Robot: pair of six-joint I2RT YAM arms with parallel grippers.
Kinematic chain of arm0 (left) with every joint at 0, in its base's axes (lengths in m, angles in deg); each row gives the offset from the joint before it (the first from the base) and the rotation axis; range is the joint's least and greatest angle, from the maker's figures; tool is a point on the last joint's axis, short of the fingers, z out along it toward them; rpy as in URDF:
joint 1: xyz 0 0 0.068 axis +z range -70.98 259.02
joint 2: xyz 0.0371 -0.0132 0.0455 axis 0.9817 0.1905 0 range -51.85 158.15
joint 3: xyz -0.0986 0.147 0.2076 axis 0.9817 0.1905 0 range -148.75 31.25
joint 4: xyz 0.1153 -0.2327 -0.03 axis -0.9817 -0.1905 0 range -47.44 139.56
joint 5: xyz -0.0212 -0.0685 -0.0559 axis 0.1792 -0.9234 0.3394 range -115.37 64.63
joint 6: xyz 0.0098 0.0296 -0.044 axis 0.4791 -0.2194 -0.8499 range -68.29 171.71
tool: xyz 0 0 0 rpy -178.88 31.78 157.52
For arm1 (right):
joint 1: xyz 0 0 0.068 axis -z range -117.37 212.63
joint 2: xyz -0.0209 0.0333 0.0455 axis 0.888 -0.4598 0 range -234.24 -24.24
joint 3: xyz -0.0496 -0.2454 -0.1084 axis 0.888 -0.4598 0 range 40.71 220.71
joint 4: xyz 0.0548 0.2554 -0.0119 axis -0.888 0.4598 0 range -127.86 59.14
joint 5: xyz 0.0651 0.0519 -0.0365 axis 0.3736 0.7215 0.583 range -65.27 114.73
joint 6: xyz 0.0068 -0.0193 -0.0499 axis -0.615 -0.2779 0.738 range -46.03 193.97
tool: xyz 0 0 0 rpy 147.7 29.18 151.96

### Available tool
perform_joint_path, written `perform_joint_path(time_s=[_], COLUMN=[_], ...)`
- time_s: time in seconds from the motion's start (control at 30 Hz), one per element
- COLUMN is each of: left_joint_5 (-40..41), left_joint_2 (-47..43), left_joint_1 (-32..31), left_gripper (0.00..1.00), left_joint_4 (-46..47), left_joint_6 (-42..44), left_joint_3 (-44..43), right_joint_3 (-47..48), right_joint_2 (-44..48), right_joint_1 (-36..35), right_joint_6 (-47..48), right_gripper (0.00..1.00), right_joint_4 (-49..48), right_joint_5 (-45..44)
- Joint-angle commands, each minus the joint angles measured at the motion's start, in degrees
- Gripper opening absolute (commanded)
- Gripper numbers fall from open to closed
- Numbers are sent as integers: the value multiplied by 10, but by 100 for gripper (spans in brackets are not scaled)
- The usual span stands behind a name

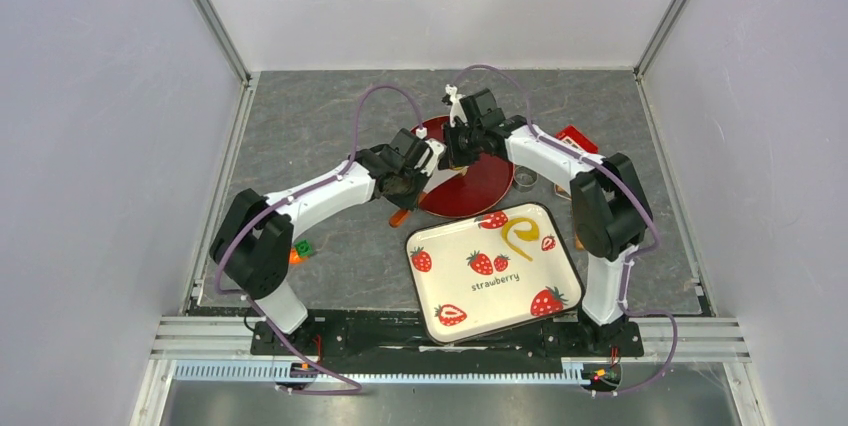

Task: Roll out the dumpling wrappers from the dough

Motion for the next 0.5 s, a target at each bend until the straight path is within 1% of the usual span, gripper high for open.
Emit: perform_joint_path(time_s=[0.0,0.27,0.47], left_joint_5=[17,49,68], left_joint_2=[10,25,30], left_joint_1=[-5,-11,-13], left_gripper=[2,2,2], left_joint_4=[20,1,1], left_joint_6=[-16,-4,0], left_joint_3=[-40,-54,-56], right_joint_3=[32,72,75], right_joint_2=[-28,-86,-107], right_joint_1=[0,-1,-1], right_joint_6=[8,15,21], right_gripper=[0,0,0], right_joint_4=[-13,-6,-3], right_joint_5=[-31,-70,-92])
